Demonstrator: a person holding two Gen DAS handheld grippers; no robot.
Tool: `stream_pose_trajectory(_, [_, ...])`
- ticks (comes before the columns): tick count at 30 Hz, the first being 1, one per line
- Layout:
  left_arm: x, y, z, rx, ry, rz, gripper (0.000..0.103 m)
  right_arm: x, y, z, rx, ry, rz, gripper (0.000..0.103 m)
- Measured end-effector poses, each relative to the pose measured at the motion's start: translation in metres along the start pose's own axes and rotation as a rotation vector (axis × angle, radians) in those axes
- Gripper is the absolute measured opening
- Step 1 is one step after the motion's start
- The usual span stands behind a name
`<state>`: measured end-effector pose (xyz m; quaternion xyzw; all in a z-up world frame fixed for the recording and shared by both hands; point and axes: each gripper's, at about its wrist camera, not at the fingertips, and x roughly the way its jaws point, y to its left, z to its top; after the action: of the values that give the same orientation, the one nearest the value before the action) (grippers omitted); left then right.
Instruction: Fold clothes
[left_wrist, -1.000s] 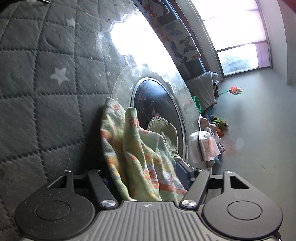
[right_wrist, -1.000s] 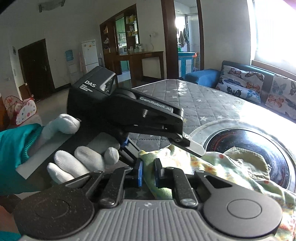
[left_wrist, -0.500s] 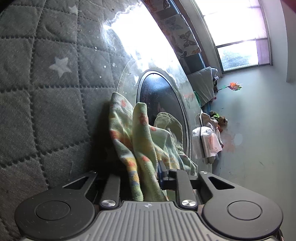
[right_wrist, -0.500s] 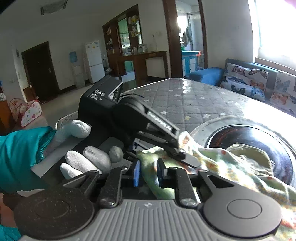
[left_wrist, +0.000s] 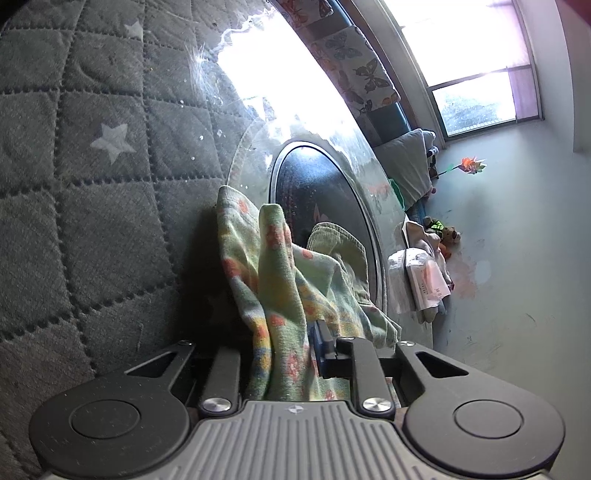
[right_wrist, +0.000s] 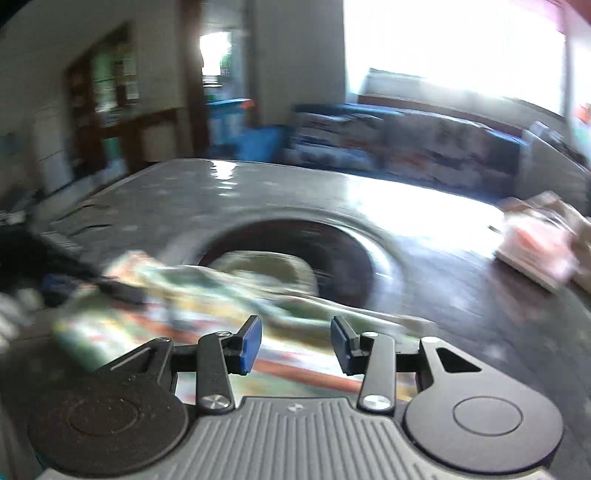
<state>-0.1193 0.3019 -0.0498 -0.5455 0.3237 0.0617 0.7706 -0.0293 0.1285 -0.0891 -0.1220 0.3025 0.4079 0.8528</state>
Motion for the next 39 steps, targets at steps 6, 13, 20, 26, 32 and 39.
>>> stream_pose_trajectory(6, [0.002,-0.004,0.0,0.01,-0.005,0.015,0.021,0.02,-0.05,-0.013,0.131,0.041,-0.087,0.048])
stream_pose_trajectory(13, [0.007,-0.008,0.0,0.019,-0.009,0.027,0.021,0.036,-0.065,-0.027,0.215,0.065,-0.061,0.05])
stream_pose_trajectory(20, [0.008,-0.008,-0.001,0.035,-0.012,0.033,0.021,0.033,-0.054,-0.024,0.188,0.064,-0.028,0.03])
stream_pose_trajectory(26, [0.008,-0.016,0.0,0.076,-0.015,0.05,0.021,0.025,-0.052,-0.022,0.201,0.049,-0.015,0.01])
stream_pose_trajectory(32, [0.006,-0.039,0.002,0.163,-0.017,0.039,0.014,0.001,-0.046,-0.017,0.185,-0.011,-0.03,0.009])
stream_pose_trajectory(39, [0.029,-0.081,0.0,0.278,0.028,0.014,0.012,-0.034,-0.05,-0.015,0.176,-0.068,-0.101,0.009])
